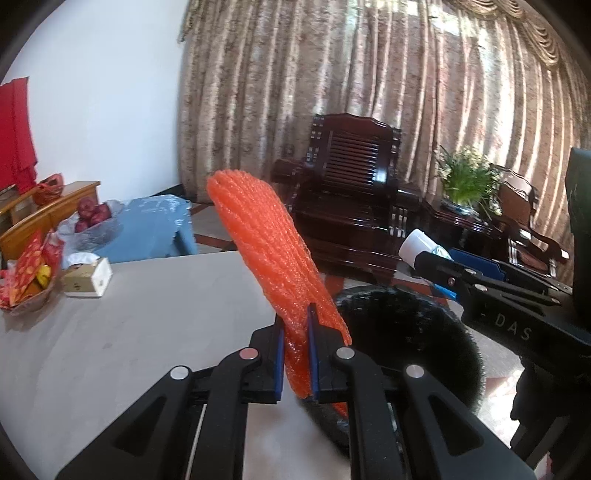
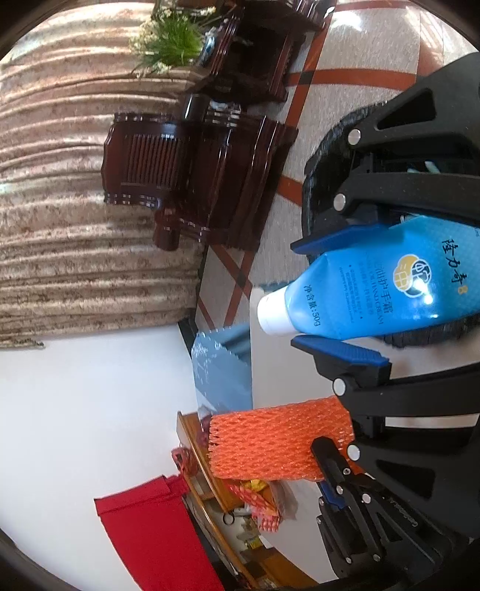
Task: Collect trash
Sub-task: 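Carry the foam net and toothpaste tube over the bin and release both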
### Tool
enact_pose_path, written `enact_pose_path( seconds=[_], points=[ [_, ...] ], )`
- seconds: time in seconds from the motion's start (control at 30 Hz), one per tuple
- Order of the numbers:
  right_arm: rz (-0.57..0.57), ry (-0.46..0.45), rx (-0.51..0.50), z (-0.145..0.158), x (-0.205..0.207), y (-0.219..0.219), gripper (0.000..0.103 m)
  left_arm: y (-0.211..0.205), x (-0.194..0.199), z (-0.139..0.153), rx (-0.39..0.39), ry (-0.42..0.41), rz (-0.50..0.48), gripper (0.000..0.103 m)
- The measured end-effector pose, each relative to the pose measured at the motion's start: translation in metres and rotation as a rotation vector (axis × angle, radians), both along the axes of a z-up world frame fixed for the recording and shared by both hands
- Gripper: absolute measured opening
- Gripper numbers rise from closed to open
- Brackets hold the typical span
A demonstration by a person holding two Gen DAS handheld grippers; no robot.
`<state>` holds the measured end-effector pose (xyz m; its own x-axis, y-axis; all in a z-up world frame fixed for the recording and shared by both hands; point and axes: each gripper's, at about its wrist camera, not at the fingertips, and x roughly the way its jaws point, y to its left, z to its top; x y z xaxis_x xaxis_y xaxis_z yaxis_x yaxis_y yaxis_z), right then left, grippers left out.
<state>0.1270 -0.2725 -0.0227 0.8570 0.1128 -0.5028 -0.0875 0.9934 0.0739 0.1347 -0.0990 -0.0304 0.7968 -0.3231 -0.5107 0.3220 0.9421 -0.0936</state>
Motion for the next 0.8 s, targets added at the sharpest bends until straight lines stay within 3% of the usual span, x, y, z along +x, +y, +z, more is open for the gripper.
enact_pose_path(
  seconds=[0.2, 0.73, 0.8],
  points=[
    [-0.053, 0.005, -0.016, -0.007, -0.006, -0.029, 0.044, -0.034, 0.004, -0.005, 0.011, 0.006, -0.069, 0.010],
    [-0.153, 0.088, -0.036, -0.057, 0.019, -0.087, 0.044, -0.101, 0.043, -0.058, 0.051, 0.093, -0.207, 0.011],
    [-0.162, 0.095, -0.041, -0.064, 0.022, -0.090, 0.048, -0.106, 0.047, -0.063, 0.058, 0.105, -0.222, 0.013]
  ],
)
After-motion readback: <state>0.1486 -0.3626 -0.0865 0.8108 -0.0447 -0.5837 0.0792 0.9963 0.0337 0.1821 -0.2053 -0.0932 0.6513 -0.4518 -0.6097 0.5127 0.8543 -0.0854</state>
